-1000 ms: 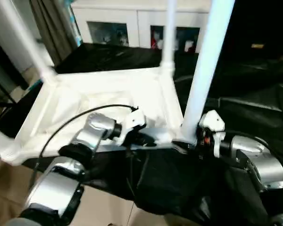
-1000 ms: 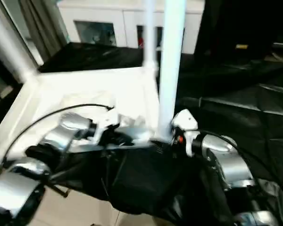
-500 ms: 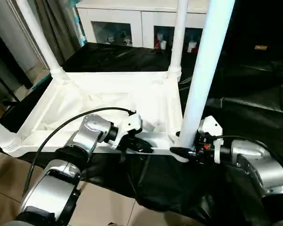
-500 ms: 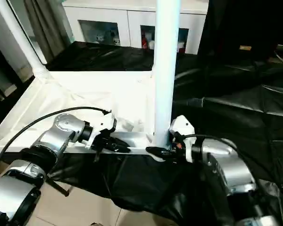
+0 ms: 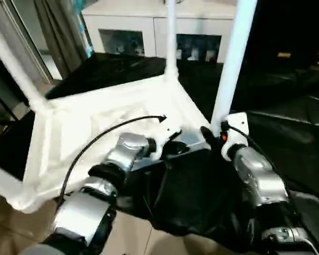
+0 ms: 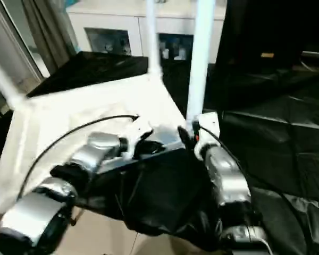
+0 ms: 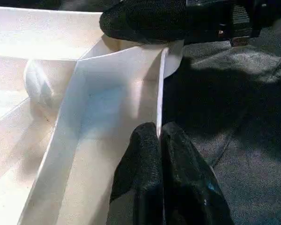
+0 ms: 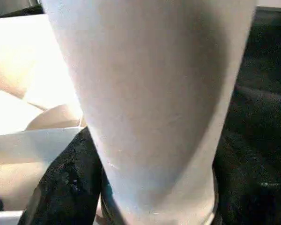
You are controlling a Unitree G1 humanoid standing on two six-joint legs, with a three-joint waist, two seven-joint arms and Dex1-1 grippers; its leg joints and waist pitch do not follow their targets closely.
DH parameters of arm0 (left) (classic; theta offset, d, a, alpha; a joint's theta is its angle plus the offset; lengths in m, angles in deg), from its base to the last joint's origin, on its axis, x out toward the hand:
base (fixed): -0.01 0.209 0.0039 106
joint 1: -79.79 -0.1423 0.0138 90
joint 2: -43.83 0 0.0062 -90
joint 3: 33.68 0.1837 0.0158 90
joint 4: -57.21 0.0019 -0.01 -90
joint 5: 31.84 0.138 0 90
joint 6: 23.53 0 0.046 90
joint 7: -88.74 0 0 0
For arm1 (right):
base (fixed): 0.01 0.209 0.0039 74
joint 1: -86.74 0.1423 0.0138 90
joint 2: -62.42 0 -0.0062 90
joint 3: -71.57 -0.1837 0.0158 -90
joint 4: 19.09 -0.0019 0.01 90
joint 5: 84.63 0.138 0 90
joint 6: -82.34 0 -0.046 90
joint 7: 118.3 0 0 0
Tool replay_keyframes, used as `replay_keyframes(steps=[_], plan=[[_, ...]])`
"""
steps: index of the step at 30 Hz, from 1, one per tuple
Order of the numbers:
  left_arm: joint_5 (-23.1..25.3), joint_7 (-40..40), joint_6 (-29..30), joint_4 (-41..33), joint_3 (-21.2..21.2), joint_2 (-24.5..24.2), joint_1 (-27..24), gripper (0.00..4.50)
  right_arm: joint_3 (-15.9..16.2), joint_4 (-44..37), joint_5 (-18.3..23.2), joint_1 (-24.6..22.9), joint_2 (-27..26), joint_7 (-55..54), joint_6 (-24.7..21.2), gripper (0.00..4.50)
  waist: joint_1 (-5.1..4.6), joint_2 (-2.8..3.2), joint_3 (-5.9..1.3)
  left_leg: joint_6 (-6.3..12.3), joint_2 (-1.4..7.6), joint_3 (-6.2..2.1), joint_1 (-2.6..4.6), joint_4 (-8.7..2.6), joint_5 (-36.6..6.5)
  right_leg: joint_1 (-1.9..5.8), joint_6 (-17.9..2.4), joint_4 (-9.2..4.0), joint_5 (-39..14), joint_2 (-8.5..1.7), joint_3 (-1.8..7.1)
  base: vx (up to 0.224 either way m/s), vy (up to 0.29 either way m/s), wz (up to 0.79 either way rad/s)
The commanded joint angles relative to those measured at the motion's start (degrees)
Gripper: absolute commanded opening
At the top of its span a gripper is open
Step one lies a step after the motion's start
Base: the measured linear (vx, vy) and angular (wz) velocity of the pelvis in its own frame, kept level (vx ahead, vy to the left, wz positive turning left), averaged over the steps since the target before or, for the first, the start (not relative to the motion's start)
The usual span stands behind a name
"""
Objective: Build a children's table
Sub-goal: Rotate leg to tighten
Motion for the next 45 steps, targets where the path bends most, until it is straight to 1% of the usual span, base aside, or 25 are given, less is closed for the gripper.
replay_keyframes(steps=[1, 2, 4, 5, 6, 8, 11, 12, 13, 17, 20, 22, 23, 25, 27, 30, 32, 36, 37, 40, 41, 42, 43, 44, 45], plan=[[-1.62, 2.88, -0.85, -0.61, -0.33, 4.09, 2.05, 0.00, 5.96, 1.23, 3.45, -1.18, -5.97, 7.21, -1.63, 3.42, -0.26, -1.12, -2.44, 3.59, 1.40, -0.54, 0.66, -4.76, -14.66, 2.21, -10.89, -5.37, -17.98, -2.72, 1.78, 0.000, 0.000, 0.00], [-1.66, 2.42, -0.90, -0.74, -0.30, 3.96, 1.94, 0.00, 6.29, 0.87, 3.51, -1.27, -5.48, 8.42, -1.51, 3.42, -0.16, -0.94, -2.51, 3.99, 1.42, -0.58, 0.52, -4.73, -13.89, 2.33, -11.05, -5.29, -17.15, -2.76, 1.74, 0.000, 0.000, 0.00], [-1.47, 1.28, -1.24, -0.87, -0.06, 3.53, 1.73, 0.00, 7.26, 0.24, 2.96, -1.49, -4.29, 10.77, -1.02, 3.52, -0.21, -0.99, -2.47, 4.30, 1.49, -0.62, 0.39, -4.80, -13.84, 2.36, -11.10, -5.27, -17.01, -2.74, 1.64, 0.000, 0.000, 0.00], [-1.13, -1.24, -1.93, -1.02, 0.55, 2.63, 1.38, 0.00, 8.68, -1.16, 2.68, -2.05, -2.18, 14.84, -0.88, 3.78, -0.19, -1.03, -2.55, 4.43, 1.50, -0.63, 0.39, -4.74, -13.66, 2.42, -11.23, -5.25, -16.64, -2.77, 1.65, 0.000, 0.000, 0.00], [-1.13, -1.24, -1.93, -1.02, 0.55, 2.63, 1.38, 0.00, 8.68, -1.16, 2.68, -2.05, -2.18, 14.84, -0.88, 3.87, -0.11, -1.06, -2.67, 4.70, 1.49, -0.62, 0.36, -4.64, -13.35, 2.57, -11.33, -5.18, -15.84, -2.73, 1.63, 0.000, 0.000, 0.00], [-0.88, -3.57, -2.51, -1.31, 1.10, 1.72, 1.00, 0.00, 10.02, -2.59, 2.73, -2.67, -0.10, 18.48, -0.92, 3.87, -0.05, -1.04, -2.71, 5.43, 1.55, -0.61, 0.27, -4.56, -12.14, 2.61, -12.18, -4.95, -13.25, -2.74, 1.63, 0.000, 0.000, 0.00], [-1.17, -12.69, -4.08, -3.52, 2.52, -1.31, -0.54, 0.00, 13.07, -7.11, 4.24, -5.00, 6.86, 29.59, -1.49, 3.87, 0.37, -0.89, -3.07, 7.41, 1.61, -0.61, 0.04, -4.13, -8.54, 3.17, -13.23, -4.37, -8.07, -2.81, 1.49, 0.000, 0.000, 0.00], [-1.19, -13.00, -4.12, -3.61, 2.57, -1.42, -0.60, 0.00, 13.17, -7.27, 4.30, -5.09, 7.10, 29.94, -1.50, 3.87, 0.48, -0.97, -3.23, 7.90, 1.73, -0.60, -0.05, -3.96, -7.47, 3.34, -13.68, -4.10, -5.93, -2.79, 1.46, 0.000, 0.000, 0.00], [-1.34, -17.24, -4.59, -4.63, 3.38, -3.05, -1.36, 0.00, 13.95, -9.07, 4.84, -6.04, 10.14, 33.91, -1.57, 3.87, 0.31, -0.81, -3.21, 8.78, 1.75, -0.54, -0.30, -3.80, -6.07, 3.20, -14.58, -3.62, -2.24, -2.69, 1.42, 0.000, 0.000, 0.00], [-1.18, -24.30, -4.65, -6.31, 4.86, -6.45, -2.72, 0.00, 14.09, -11.51, 5.12, -7.52, 14.87, 40.68, -1.18, 3.87, 0.67, -0.80, -3.59, 10.78, 1.91, -0.46, 0.01, -3.32, -4.39, 3.22, -16.88, -2.88, 3.60, -2.64, 1.37, 0.000, 0.000, 0.00], [-1.03, -27.11, -4.47, -6.99, 5.30, -8.24, -3.25, 0.00, 13.70, -11.84, 4.80, -7.99, 16.88, 43.12, -0.80, 3.87, 0.89, -0.84, -3.52, 11.27, 2.02, -0.43, 0.05, -3.33, -4.47, 3.20, -17.50, -2.77, 3.91, -2.73, 1.34, 0.000, 0.000, 0.00], [-1.39, -30.25, -4.09, -8.13, 5.32, -10.06, -3.99, 0.00, 13.45, -12.48, 6.02, -8.35, 19.49, 46.20, -1.66, 3.87, 1.12, -0.81, -3.43, 10.80, 2.14, -0.40, 0.24, -3.50, -5.61, 3.15, -17.62, -2.96, 1.80, -2.70, 1.35, 0.000, 0.000, 0.00], [-1.49, -31.17, -3.89, -8.55, 5.40, -10.63, -4.33, 0.00, 13.21, -12.45, 6.19, -8.37, 19.95, 46.64, -1.65, 3.87, 1.30, -1.05, -3.34, 10.39, 2.19, -0.30, 0.33, -3.57, -6.32, 3.12, -17.51, -3.09, 0.49, -2.67, 1.44, 0.000, 0.000, 0.00], [-1.70, -32.92, -3.33, -9.70, 5.52, -11.88, -5.28, 0.00, 12.68, -12.74, 6.87, -8.55, 20.77, 47.52, -1.94, 3.57, 1.76, -1.07, -3.31, 9.41, 2.34, -0.30, 0.42, -3.75, -7.06, 3.03, -17.40, -3.10, -1.54, -2.73, 1.57, 0.000, 0.000, 0.00], [-1.82, -32.99, -3.15, -10.22, 5.44, -12.16, -5.71, 0.00, 12.83, -13.22, 7.29, -8.90, 20.82, 48.00, -2.29, 3.55, 1.82, -1.34, -3.37, 9.12, 2.22, -0.28, 0.33, -3.69, -6.39, 3.07, -17.31, -2.99, -1.15, -2.70, 1.61, 0.000, 0.000, 0.00], [-2.03, -32.96, -2.82, -10.90, 5.37, -12.25, -6.16, 0.00, 13.23, -13.61, 7.42, -9.39, 20.58, 48.31, -2.38, 3.13, 1.96, -1.34, -3.42, 9.01, 2.19, -0.28, 0.37, -3.62, -5.90, 3.02, -17.19, -2.93, -1.12, -2.74, 1.63, 0.000, 0.000, 0.00], [-2.09, -32.75, -2.80, -11.03, 5.31, -12.14, -6.28, 0.00, 13.40, -13.66, 7.39, -9.59, 20.32, 48.22, -2.34, 3.10, 2.01, -1.39, -3.57, 9.23, 2.17, -0.29, 0.37, -3.50, -5.00, 3.04, -17.17, -2.81, -0.29, -2.73, 1.63, 0.000, 0.000, 0.00], [-1.92, -28.69, -2.06, -11.69, 4.77, -10.45, -6.60, 0.00, 13.34, -13.36, 8.31, -10.76, 17.08, 45.14, -2.63, 2.74, 2.01, -1.42, -3.61, 9.74, 2.10, -0.24, 0.29, -3.40, -4.35, 2.98, -17.12, -2.79, 0.25, -2.71, 1.57, 0.000, 0.000, 0.00], [-1.64, -26.66, -2.02, -11.24, 4.56, -9.74, -6.32, 0.00, 13.05, -12.76, 8.02, -10.92, 15.70, 43.03, -2.45, 2.69, 1.99, -1.44, -3.47, 9.32, 2.12, -0.26, 0.29, -3.55, -5.27, 2.96, -16.84, -2.99, -1.34, -2.71, 1.54, 0.000, 0.000, 0.00], [-1.28, -19.86, -1.46, -9.29, 3.55, -7.29, -4.95, 0.00, 11.84, -10.32, 6.21, -10.64, 11.54, 35.21, -2.22, 2.67, 1.58, -1.41, -2.93, 6.42, 2.00, -0.20, 0.61, -4.17, -10.35, 2.62, -15.44, -3.96, -9.69, -2.66, 1.53, 0.000, 0.000, 0.00], [-1.28, -19.86, -1.46, -9.29, 3.55, -7.29, -4.95, 0.00, 11.84, -10.32, 6.21, -10.64, 11.54, 35.21, -2.22, 2.66, 1.36, -1.52, -2.74, 4.91, 1.90, -0.30, 0.80, -4.41, -12.81, 2.52, -14.24, -4.46, -14.45, -2.79, 1.58, 0.000, 0.000, 0.00], [-0.99, -13.71, -1.25, -7.35, 2.58, -4.88, -3.50, 0.00, 10.74, -7.62, 4.36, -9.73, 8.19, 27.81, -1.95, 2.66, 1.21, -1.44, -2.55, 3.75, 1.82, -0.38, 0.82, -4.67, -14.06, 2.49, -12.87, -4.84, -18.16, -2.76, 1.62, 0.000, 0.000, 0.00], [-0.80, -11.07, -1.06, -6.58, 2.23, -3.78, -2.86, 0.00, 10.07, -6.31, 3.81, -9.20, 6.58, 24.51, -1.74, 2.66, 0.92, -1.42, -2.21, 2.67, 1.76, -0.45, 1.00, -4.89, -16.16, 2.14, -11.79, -5.25, -21.82, -2.76, 1.65, 0.000, 0.000, 0.00], [-0.67, -8.29, -0.80, -5.71, 1.85, -2.47, -2.12, 0.00, 9.24, -4.93, 3.20, -8.51, 4.58, 20.41, -1.66, 2.66, 0.61, -1.12, -1.74, 1.84, 1.60, -0.44, 1.23, -5.01, -18.25, 1.68, -11.09, -5.58, -25.02, -2.71, 1.57, 0.000, 0.000, 0.00], [-0.66, -6.43, -0.52, -5.13, 1.56, -1.45, -1.57, 0.00, 8.56, -4.00, 2.75, -7.92, 2.89, 16.98, -1.75, 2.65, 0.10, -1.33, -1.58, 0.14, 1.34, -0.84, 1.93, -5.13, -22.39, 1.48, -9.20, -6.20, -31.18, -2.75, 1.29, -0.058, 0.010, -0.01]])
